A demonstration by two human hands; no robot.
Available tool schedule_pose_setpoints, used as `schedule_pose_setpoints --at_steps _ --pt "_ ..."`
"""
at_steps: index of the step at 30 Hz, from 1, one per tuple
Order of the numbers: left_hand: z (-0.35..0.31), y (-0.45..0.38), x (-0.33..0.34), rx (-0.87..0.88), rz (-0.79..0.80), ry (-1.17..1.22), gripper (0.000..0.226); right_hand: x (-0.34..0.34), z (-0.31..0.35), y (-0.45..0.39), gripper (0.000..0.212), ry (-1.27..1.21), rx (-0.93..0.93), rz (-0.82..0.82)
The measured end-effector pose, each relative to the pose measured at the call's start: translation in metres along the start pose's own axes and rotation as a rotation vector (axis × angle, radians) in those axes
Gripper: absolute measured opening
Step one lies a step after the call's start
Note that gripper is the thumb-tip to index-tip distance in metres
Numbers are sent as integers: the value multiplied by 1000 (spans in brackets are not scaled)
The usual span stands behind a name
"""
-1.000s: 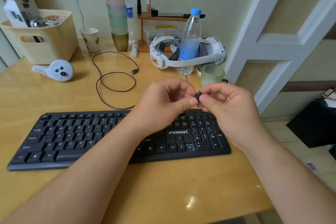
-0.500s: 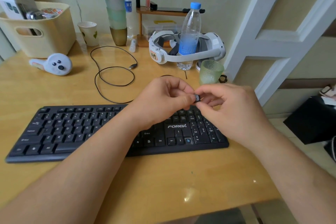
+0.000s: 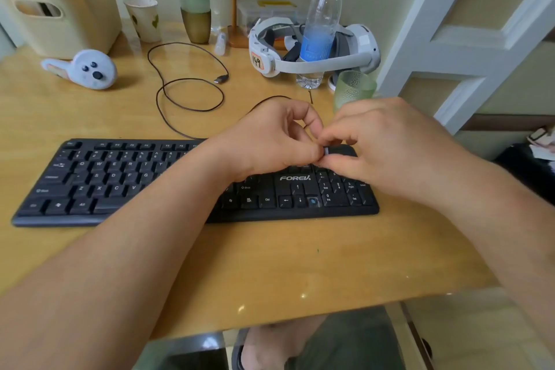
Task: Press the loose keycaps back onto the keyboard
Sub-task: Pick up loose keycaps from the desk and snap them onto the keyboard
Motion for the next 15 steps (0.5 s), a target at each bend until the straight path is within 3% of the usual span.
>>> schedule_pose_setpoints --at_steps 5,10,15 --pt "3 2 -9 -71 81 -144 27 7 2 9 35 -89 64 31" --pt "13 -8 -20 5 -199 -405 22 28 10 26 38 -186 125 118" --pt "15 -10 -18 72 -269 -460 21 37 19 30 40 -217 145 124"
Point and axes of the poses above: each hand's wrist, its own y-axis away from the middle knuckle, its own x-axis out of the palm, z = x × y, the point moved 1 cm from there along -y, towards the middle knuckle, and after that the axes turned 12 degrees about -x, right-handed, at the moved point
